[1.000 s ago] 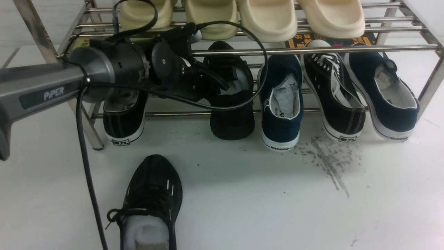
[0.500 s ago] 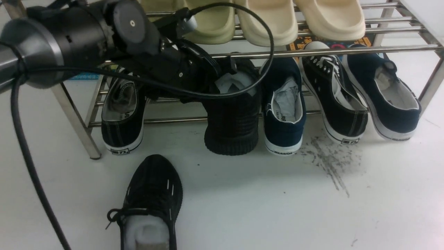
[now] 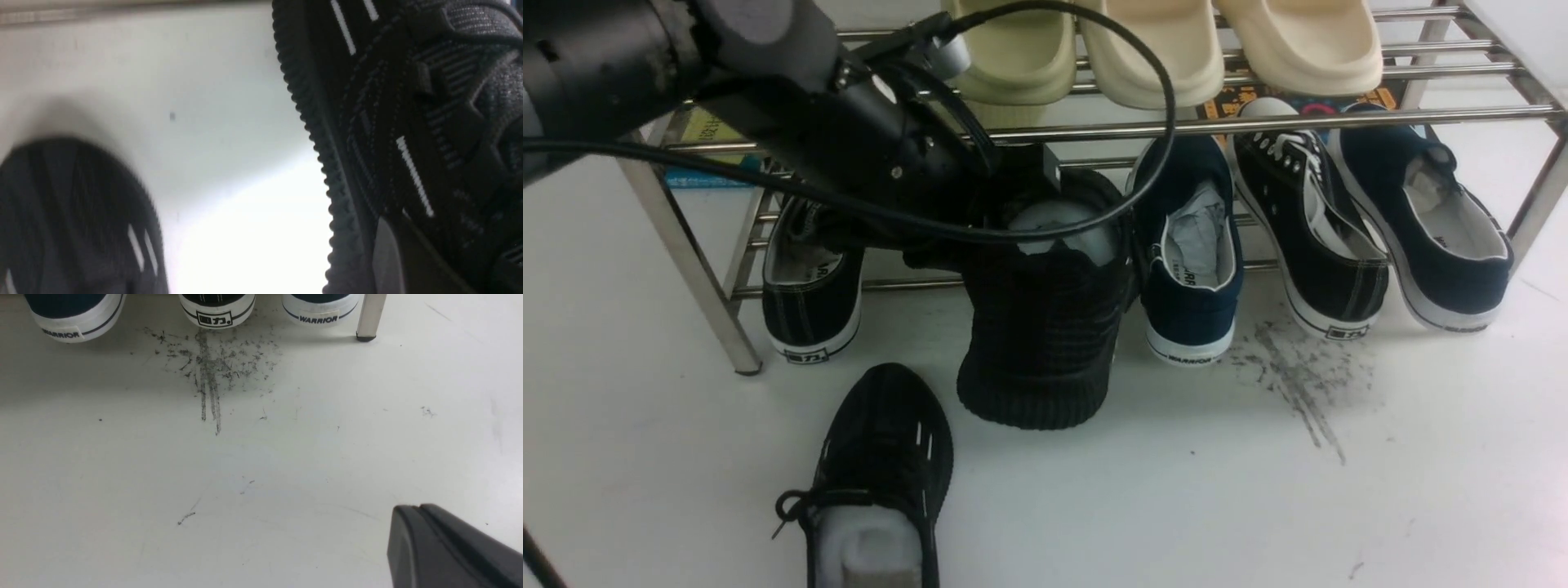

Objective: Take the shoes off the shelf with your hand on the white table.
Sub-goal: 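Set the held shoe down on the floor in front of the rack with the left gripper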

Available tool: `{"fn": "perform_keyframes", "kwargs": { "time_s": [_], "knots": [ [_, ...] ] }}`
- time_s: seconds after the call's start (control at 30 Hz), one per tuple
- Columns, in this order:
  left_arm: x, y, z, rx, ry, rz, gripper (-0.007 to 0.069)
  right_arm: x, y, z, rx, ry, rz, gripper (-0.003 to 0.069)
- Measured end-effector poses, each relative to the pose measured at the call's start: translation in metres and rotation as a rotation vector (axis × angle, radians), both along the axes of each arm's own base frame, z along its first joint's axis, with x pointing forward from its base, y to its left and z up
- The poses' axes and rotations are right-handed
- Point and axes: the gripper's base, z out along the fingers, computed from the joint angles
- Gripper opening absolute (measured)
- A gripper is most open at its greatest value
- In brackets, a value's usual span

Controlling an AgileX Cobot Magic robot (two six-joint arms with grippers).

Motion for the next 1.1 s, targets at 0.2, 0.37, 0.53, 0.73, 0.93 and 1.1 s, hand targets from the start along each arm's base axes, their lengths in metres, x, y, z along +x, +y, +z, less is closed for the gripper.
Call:
{"fn": "perform_keyframes", "kwargs": {
  "time_s": [0.2, 0.37, 0.53, 0.73, 0.93, 1.1],
  "knots": [
    [-0.031, 0.011, 0.007, 0.051, 0.051, -0.021, 0.0022, 0.0, 0.0, 0.0, 0.0, 0.0, 0.0, 0.001],
    [-0.068, 0.009, 0.004, 0.079, 0.041, -0.002, 0.0022, 0.0, 0.0, 0.0, 0.0, 0.0, 0.0, 0.0013],
    [-0.116, -0.023, -0.023, 0.066, 0.042, -0.006, 0.0022, 0.0, 0.0, 0.0, 0.0, 0.0, 0.0, 0.0018],
    [-0.138, -0.051, -0.06, 0.054, 0.026, 0.066, 0.0023, 0.0, 0.0, 0.0, -0.001, 0.0, 0.0, 0.0024],
    [-0.141, -0.086, -0.089, 0.015, -0.027, 0.065, 0.0029, 0.0, 0.0, 0.0, -0.001, -0.002, 0.0, 0.0027],
    [-0.133, -0.11, -0.123, -0.006, -0.004, 0.063, 0.0034, 0.0, 0.0, 0.0, -0.001, -0.003, 0.0, 0.0028]
  ]
}}
